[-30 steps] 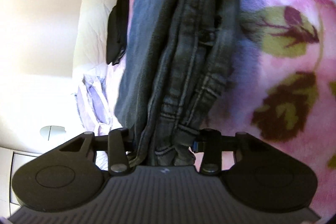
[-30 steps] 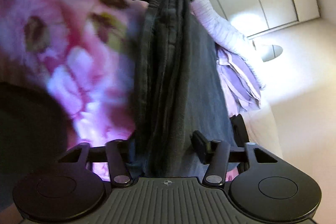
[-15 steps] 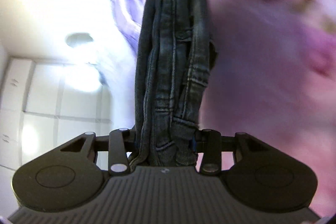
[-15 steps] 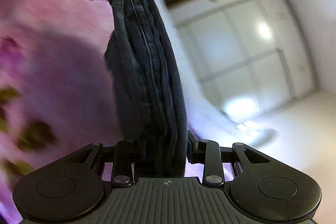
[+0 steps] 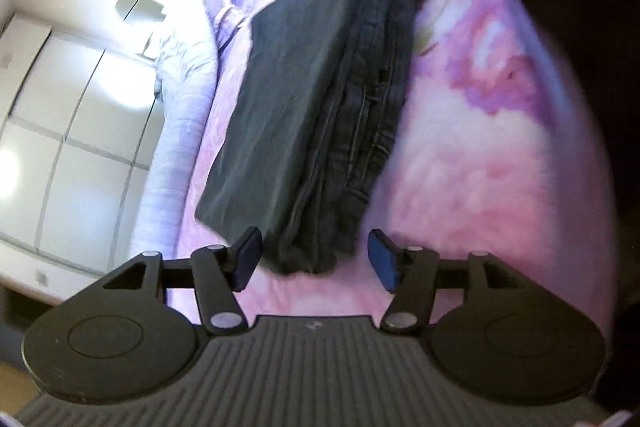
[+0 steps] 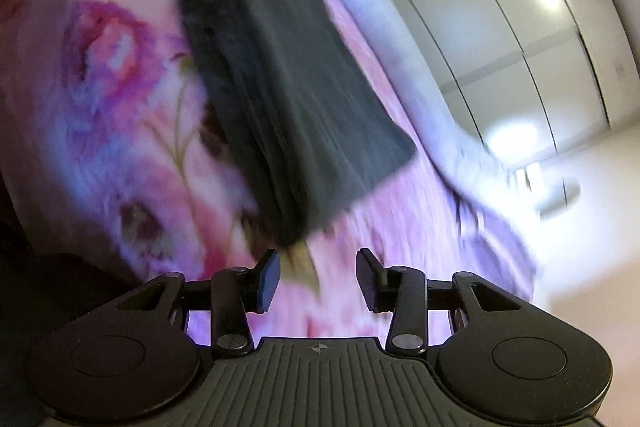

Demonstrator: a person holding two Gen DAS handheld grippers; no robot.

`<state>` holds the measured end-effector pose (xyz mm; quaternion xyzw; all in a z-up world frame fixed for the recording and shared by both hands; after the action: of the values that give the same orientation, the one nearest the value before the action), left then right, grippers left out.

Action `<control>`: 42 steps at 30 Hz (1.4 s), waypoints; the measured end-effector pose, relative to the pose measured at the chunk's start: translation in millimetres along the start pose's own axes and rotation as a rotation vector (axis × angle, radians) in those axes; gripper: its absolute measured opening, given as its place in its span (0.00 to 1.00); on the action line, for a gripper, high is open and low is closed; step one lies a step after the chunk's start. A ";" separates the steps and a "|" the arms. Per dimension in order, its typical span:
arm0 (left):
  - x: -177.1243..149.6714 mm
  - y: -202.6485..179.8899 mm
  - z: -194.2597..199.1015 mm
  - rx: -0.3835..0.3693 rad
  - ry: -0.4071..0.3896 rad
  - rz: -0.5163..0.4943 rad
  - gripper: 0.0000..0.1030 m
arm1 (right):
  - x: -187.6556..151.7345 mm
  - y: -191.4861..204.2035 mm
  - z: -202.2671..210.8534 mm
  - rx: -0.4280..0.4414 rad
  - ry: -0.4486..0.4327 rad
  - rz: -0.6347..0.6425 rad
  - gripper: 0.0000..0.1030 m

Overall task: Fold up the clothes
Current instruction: 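Lay the jeans down and open both grippers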

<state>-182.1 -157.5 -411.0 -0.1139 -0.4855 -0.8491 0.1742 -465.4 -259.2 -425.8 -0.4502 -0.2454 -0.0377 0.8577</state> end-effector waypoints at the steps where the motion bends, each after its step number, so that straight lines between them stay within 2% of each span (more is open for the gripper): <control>1: -8.4 6.7 6.3 -0.011 -0.002 0.049 0.54 | -2.5 -8.0 4.6 -0.007 0.002 -0.068 0.40; 4: -25.1 29.7 24.9 -0.023 -0.026 0.241 0.54 | -1.3 -34.6 9.1 0.003 -0.022 -0.308 0.40; 6: -2.4 46.1 33.3 -0.026 -0.051 0.383 0.54 | 1.3 -45.7 9.5 0.026 -0.054 -0.431 0.40; 8: 12.4 70.7 37.6 -0.014 -0.065 0.472 0.54 | 4.4 -55.4 10.5 0.050 -0.086 -0.546 0.40; 12: 25.7 103.6 17.6 0.002 -0.090 0.526 0.53 | 27.8 -87.4 -16.3 0.120 -0.148 -0.689 0.40; 15: 38.2 122.2 -22.0 -0.024 -0.090 0.539 0.48 | 41.1 -115.8 -44.2 0.180 -0.146 -0.762 0.40; 17: 42.2 132.6 -53.1 -0.062 -0.067 0.560 0.39 | 48.6 -133.6 -69.0 0.212 -0.130 -0.793 0.40; 19: 40.0 142.5 -82.5 -0.117 -0.028 0.585 0.23 | 54.1 -147.3 -96.5 0.233 -0.115 -0.812 0.39; 21: 34.1 146.4 -112.2 -0.146 0.008 0.605 0.13 | 57.6 -157.6 -125.3 0.246 -0.099 -0.822 0.36; 25: 16.7 142.7 -154.2 -0.210 0.055 0.655 0.11 | 54.6 -159.4 -188.7 0.267 -0.035 -0.811 0.25; 31: 2.8 146.3 -157.0 -0.223 0.036 0.733 0.11 | 44.4 -168.0 -255.7 0.373 0.063 -0.934 0.24; 33: 2.4 149.3 -152.0 -0.222 0.034 0.739 0.11 | 48.7 -175.1 -246.0 0.359 0.063 -0.911 0.24; 35: 1.7 152.4 -142.0 -0.202 0.034 0.757 0.12 | 53.9 -180.1 -222.1 0.317 0.027 -0.894 0.24; 39: -3.1 151.6 -96.0 -0.178 0.002 0.821 0.14 | 59.5 -169.0 -150.3 0.321 -0.081 -0.888 0.24; 42: -5.3 138.1 -53.8 -0.193 -0.043 0.888 0.14 | 55.0 -143.3 -95.9 0.338 -0.118 -0.883 0.25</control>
<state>-122.4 -267.7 -331.6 -0.3445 -0.3116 -0.7309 0.5001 -421.0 -411.2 -338.2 -0.1582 -0.4640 -0.3325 0.8057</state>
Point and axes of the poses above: each gripper's, at about its wrist camera, not at the fingertips, and z roughly against the way its jaws point, y to its left, x to its top, the point moved 4 cm from there along -z, roughly the way its jaws point, and after that the axes turned 4 degrees about -y, right-handed, at the moved point
